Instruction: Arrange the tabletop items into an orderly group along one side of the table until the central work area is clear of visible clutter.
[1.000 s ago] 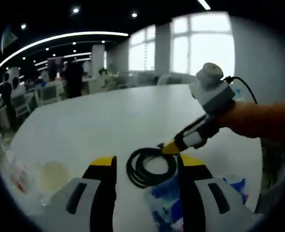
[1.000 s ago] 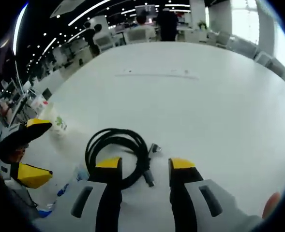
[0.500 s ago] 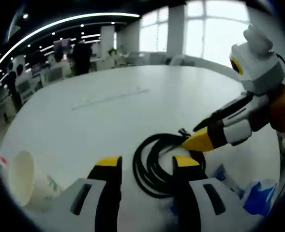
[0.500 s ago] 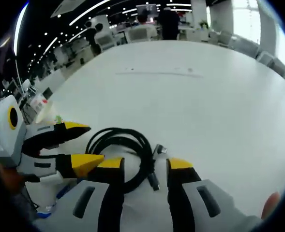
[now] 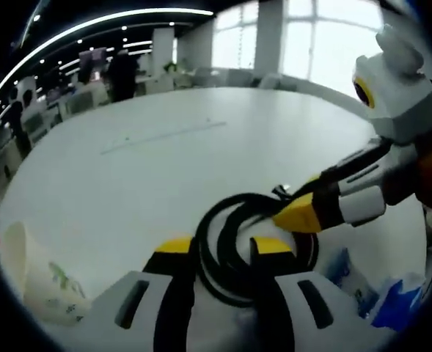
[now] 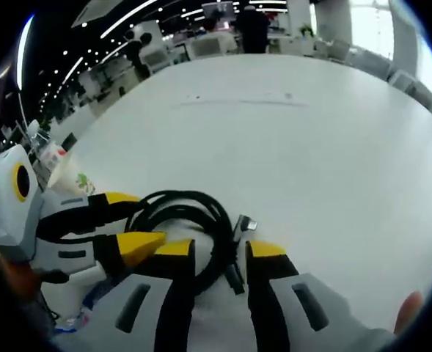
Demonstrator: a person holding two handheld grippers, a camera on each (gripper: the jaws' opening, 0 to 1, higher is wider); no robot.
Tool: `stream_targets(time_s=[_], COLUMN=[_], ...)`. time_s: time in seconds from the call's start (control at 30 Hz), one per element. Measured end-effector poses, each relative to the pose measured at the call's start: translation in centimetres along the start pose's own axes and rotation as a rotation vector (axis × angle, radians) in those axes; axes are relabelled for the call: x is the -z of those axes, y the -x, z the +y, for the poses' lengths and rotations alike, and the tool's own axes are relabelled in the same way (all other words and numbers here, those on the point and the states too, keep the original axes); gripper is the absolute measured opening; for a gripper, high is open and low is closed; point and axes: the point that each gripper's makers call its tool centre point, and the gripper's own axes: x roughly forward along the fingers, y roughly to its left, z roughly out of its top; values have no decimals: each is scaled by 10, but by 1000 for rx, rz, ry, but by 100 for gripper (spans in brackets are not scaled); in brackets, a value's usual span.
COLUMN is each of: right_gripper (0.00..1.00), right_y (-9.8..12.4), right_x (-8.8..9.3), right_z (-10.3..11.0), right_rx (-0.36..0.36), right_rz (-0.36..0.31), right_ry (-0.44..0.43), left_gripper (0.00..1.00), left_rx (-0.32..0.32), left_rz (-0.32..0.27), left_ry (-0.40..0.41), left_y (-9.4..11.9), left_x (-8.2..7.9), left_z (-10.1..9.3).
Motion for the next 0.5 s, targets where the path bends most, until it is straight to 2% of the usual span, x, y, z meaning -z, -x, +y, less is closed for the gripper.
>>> stream_targets(time_s=[0.27,0.5], right_gripper=[17,15], right_y=[1,1], right_x=[0,1], right_z=[-2,-1], right_rx=[26,27], right_rz=[3,-10], right_ry=[21,3], left_gripper=[17,13], left_rx=[-19,-59], left_rz=[0,9], left_ry=[20,-20], left_y=[-1,-3], left_x=[0,0], left_z=[7,7])
